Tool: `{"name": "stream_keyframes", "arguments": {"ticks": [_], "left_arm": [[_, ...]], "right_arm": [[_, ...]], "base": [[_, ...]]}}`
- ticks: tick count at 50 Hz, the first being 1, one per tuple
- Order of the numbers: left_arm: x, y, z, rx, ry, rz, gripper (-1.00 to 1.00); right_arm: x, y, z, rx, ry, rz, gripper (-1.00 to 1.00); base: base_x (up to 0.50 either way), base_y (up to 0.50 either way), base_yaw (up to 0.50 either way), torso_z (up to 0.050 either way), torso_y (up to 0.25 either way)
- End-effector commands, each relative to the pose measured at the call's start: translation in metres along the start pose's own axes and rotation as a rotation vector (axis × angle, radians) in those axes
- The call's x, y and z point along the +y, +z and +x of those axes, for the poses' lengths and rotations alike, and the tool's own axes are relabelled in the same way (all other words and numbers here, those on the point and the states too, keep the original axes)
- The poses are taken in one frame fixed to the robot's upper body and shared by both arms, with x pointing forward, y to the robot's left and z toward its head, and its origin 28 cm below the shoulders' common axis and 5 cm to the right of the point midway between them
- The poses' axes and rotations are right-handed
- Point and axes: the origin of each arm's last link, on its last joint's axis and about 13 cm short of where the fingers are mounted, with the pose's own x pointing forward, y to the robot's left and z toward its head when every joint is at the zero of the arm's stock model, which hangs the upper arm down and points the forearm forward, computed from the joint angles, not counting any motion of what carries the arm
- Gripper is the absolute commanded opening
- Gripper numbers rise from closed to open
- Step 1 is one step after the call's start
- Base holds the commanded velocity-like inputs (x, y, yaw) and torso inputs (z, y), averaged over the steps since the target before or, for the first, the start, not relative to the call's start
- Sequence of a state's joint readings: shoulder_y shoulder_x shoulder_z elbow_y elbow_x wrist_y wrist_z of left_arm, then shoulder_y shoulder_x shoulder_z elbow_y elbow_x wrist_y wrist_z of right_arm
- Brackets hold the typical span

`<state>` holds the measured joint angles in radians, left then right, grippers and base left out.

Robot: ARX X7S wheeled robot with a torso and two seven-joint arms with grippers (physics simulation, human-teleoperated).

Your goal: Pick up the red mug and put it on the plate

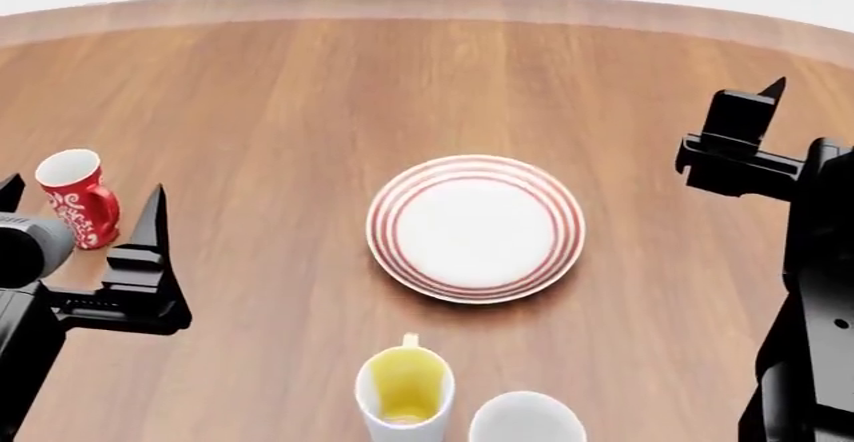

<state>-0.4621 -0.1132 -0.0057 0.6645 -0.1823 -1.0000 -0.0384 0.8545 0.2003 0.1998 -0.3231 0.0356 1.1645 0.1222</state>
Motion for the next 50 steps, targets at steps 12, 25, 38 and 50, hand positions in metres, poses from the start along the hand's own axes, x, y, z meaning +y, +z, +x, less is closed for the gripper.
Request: {"name": "stream_keyframes", "arguments": {"ticks": [12, 25, 38, 50], "left_arm": [[0.0008, -0.0036, 0.0007, 0.005, 0.006, -0.001, 1.0], [0.0013, -0.0074, 0.0004, 0.01, 0.012, -0.004, 1.0], [0.0025, -0.0039, 0.0001, 0.001, 0.018, -0.004, 1.0], [0.003, -0.0034, 0.0006, 0.002, 0.021, -0.006, 1.0]], "right_arm": [[0.0027, -0.0048, 0.0013, 0.013, 0.012, -0.006, 1.0], [0.0047, -0.0088, 0.0031, 0.024, 0.021, -0.006, 1.0], [0.0053, -0.009, 0.0028, 0.029, 0.026, -0.012, 1.0], [0.006, -0.011, 0.0041, 0.031, 0.029, -0.017, 1.0]], "base": [[0.5, 0.0, 0.0, 0.0, 0.001], [0.5, 0.0, 0.0, 0.0, 0.002], [0.5, 0.0, 0.0, 0.0, 0.001], [0.33, 0.0, 0.0, 0.0, 0.001]]}}
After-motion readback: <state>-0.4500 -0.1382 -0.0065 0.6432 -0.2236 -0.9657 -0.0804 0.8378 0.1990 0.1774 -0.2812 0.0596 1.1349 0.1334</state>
